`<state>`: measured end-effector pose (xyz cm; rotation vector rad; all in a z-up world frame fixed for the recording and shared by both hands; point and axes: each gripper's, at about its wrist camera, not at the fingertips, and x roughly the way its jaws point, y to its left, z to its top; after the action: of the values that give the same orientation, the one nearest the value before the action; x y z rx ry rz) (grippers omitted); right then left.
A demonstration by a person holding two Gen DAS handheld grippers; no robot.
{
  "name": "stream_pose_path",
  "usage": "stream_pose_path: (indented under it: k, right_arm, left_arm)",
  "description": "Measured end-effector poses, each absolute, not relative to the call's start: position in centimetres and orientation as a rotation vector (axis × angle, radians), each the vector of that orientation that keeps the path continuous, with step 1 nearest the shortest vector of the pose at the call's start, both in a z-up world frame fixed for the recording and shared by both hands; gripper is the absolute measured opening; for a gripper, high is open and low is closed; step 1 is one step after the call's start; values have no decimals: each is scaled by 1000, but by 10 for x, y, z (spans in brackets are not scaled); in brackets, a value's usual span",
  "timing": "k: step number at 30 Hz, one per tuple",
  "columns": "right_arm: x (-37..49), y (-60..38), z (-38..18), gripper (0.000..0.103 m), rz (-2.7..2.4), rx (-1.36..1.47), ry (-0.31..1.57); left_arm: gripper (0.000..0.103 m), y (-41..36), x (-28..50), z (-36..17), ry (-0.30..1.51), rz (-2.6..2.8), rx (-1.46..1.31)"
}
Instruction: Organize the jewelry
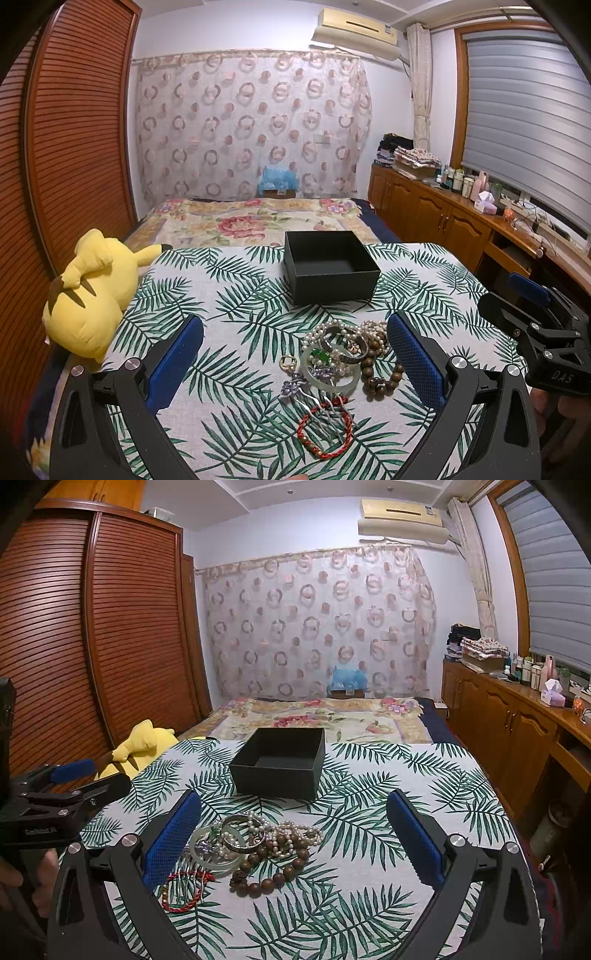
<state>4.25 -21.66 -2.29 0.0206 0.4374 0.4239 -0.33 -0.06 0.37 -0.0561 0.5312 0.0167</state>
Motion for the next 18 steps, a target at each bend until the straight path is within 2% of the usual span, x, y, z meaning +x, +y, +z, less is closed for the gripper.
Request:
stream_pose_path:
  k: [18]
  right_arm:
    - [43,-217,-23,100,424,21,435]
  left_arm:
    - [96,-1,-1,7,533,14,-59]
